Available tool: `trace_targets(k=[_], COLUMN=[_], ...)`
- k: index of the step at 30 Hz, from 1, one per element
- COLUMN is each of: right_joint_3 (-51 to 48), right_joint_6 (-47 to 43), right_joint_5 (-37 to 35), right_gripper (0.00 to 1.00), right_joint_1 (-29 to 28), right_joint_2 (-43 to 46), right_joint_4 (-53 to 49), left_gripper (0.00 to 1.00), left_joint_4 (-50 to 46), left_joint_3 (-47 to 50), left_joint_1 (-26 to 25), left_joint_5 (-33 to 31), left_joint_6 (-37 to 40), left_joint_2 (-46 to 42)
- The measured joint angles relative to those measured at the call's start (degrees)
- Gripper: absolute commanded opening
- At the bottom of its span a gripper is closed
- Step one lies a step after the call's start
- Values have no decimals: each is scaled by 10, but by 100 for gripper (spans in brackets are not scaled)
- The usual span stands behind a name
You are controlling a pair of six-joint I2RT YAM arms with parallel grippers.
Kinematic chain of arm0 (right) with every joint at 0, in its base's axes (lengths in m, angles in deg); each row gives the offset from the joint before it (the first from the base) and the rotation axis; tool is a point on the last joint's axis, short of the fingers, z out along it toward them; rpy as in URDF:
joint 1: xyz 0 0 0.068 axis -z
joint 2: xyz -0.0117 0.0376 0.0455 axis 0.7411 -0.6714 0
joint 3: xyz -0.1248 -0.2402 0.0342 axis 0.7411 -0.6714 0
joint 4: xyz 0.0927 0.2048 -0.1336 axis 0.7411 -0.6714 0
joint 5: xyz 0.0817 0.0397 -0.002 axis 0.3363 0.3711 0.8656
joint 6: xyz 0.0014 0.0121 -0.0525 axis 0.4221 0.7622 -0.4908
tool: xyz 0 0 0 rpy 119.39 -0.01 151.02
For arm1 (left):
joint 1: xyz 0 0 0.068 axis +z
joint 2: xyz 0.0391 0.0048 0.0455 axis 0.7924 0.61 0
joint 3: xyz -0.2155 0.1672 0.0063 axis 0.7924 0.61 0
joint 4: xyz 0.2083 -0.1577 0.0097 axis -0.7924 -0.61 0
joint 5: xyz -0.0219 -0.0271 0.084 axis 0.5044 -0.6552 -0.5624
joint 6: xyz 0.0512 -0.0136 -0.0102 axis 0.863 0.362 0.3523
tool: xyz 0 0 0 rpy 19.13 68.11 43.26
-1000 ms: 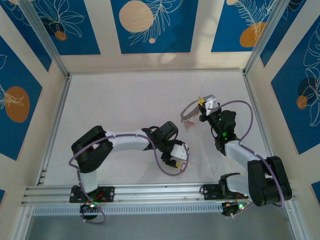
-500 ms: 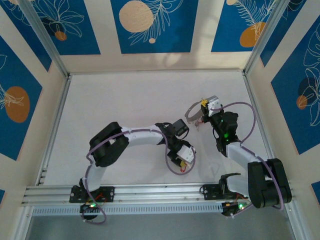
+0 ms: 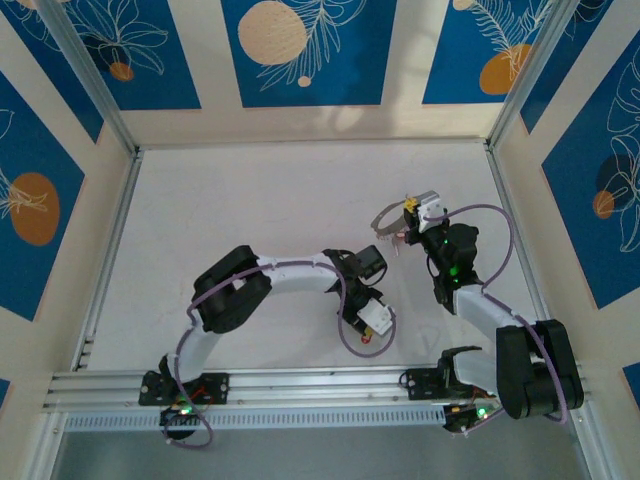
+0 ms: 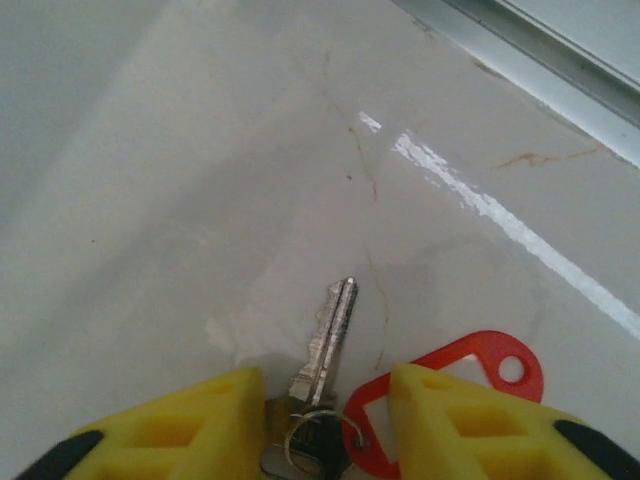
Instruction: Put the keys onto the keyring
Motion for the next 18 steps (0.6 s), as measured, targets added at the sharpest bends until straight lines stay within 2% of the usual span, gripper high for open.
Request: trace_targets(k=[8,17,18], right_joint_3=[0,0,0], right_joint_6=[2,15,17], right_joint_5=[4,15,17], right_gripper=[0,0,0], right_joint_1=[6,7,7], right_joint_2=[10,10,10], right_joint_4=[-2,-4,-4], left_gripper=[24,26,23], left_joint_4=[1,2,2], left_joint_3=[33,177,197], left_joint_1=[13,87,97], left_joint_5=[-23,-45,-48], left_joint_6=[10,-20,-25], left_joint_2=[-24,-130,-146])
